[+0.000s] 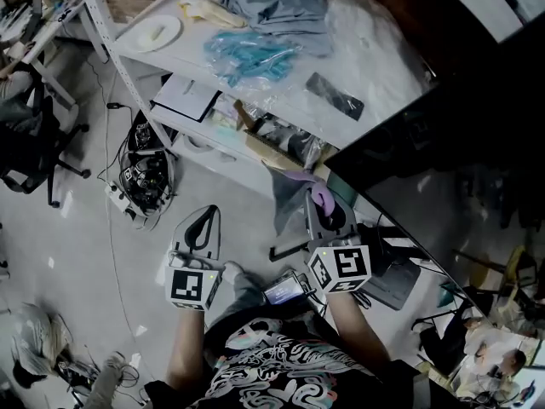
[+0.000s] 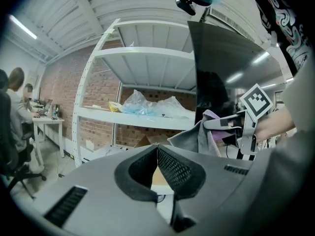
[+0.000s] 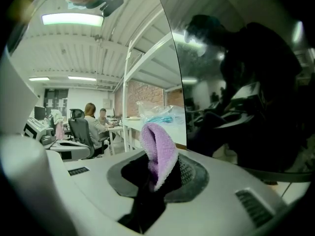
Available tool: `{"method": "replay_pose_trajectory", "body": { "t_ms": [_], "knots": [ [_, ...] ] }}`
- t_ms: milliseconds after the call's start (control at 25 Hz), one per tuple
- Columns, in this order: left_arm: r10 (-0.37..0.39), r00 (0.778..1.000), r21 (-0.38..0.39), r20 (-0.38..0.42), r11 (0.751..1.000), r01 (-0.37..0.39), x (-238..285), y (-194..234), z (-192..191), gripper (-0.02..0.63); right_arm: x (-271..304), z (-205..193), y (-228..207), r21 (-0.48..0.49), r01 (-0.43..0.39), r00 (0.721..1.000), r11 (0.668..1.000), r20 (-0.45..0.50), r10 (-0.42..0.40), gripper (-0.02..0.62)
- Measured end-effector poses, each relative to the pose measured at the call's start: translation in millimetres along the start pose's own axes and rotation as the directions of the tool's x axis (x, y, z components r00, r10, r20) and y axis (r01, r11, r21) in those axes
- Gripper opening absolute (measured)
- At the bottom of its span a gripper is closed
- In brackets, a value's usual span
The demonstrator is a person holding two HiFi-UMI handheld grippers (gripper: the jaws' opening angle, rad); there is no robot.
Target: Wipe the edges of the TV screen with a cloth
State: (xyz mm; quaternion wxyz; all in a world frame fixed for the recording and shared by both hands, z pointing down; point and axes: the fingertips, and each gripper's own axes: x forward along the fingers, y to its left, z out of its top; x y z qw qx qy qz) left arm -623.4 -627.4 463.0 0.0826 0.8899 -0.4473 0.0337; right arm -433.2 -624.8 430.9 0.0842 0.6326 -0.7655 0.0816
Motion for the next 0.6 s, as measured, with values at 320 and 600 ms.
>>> {"method": "replay_pose_trajectory", "body": {
  "t_ms": [320, 600],
  "knots": [
    [-0.035, 0.999, 0.027, 0.035, 0.999, 0.034, -7.6, -38.1, 21.0, 0.018, -53.7, 12.3, -2.7, 0.025, -0.001, 0.998, 1.000, 0.059, 0.000, 0.104],
    [-0.078, 0.996, 0.093, 0.037, 0.993, 0.074, -15.7, -89.1, 35.2, 0.018, -102.1, 35.4, -14.9, 0.022, -0.034, 0.991, 0.999, 0.133, 0.030, 0.104]
  ]
}}
